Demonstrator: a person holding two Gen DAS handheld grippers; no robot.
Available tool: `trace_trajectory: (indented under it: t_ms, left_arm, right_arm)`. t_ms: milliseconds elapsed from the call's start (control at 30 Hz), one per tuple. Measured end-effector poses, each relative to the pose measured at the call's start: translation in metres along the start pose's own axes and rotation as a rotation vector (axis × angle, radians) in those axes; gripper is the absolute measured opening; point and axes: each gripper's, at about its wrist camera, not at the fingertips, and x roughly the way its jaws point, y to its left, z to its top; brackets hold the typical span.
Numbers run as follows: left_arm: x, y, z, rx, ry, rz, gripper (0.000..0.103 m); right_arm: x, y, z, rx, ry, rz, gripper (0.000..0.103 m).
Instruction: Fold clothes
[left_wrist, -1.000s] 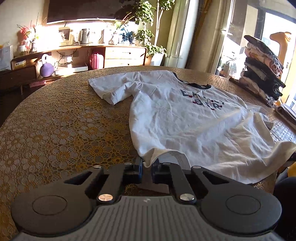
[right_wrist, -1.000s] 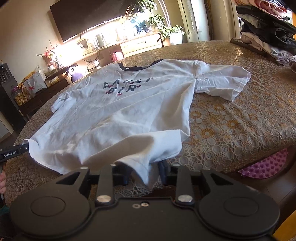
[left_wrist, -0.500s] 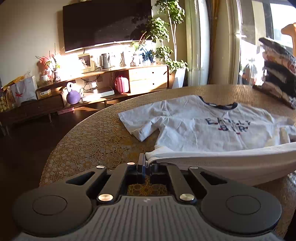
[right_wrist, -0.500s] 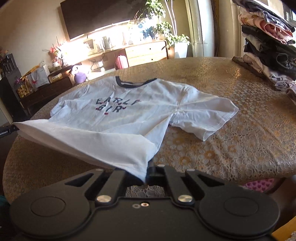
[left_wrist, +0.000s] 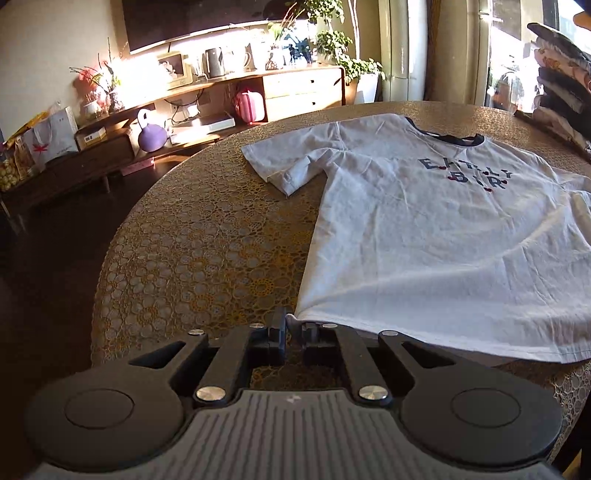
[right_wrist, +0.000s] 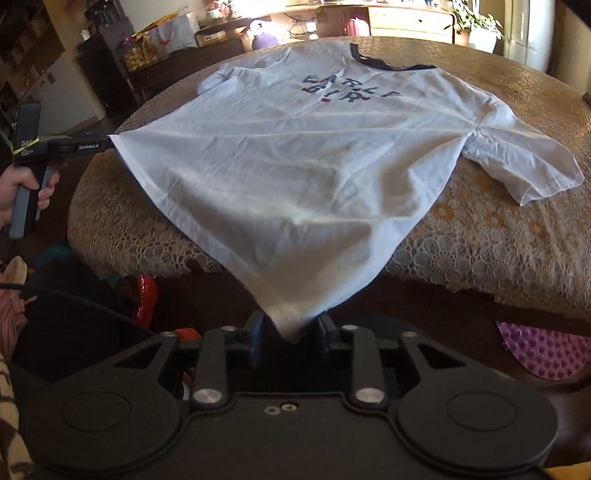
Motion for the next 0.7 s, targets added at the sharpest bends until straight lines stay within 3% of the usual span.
trace_trajectory:
  t_ms: [100, 167, 300, 400, 467, 533, 567, 700]
  left_arm:
    - [-0.003, 0.008, -0.005, -0.008, 0.025, 0.002, 0.008]
    - [-0.005, 0.013, -0.008, -0.014, 0.041, 0.004, 0.012]
    - [-0.026, 0.017, -0.007, -0.083, -0.022, 0.052, 0.022]
    - [-0.037, 0.003, 0.005, -0.034, -0.087, 0.102, 0.024]
    - [-0.040, -0.006, 0.013, 0.013, -0.102, 0.168, 0.032]
    - [-0.042, -0.004, 0.016, 0.007, -0.098, 0.248, 0.062]
    - [-0.044, 0.000, 0.014, -0.011, -0.099, 0.301, 0.067]
    - [-0.054, 0.016, 0.008, -0.118, -0.078, 0.269, 0.071]
  right_arm:
    - [-0.012, -0.004, 0.000, 0.005, 0.002, 0.039, 0.103]
    - [-0.023, -0.013, 0.007, 0.008, -0.042, -0.012, 0.103]
    - [-0.043, -0.030, 0.019, 0.015, -0.131, -0.112, 0.103]
    - [-0.059, -0.044, 0.028, 0.020, -0.197, -0.188, 0.103]
    - [-0.062, -0.059, 0.039, 0.027, -0.240, -0.245, 0.103]
    - [-0.059, -0.081, 0.051, 0.050, -0.266, -0.298, 0.103]
    - [-0.057, -0.093, 0.057, 0.049, -0.266, -0.312, 0.103]
    - [-0.046, -0.137, 0.082, 0.019, -0.264, -0.356, 0.103]
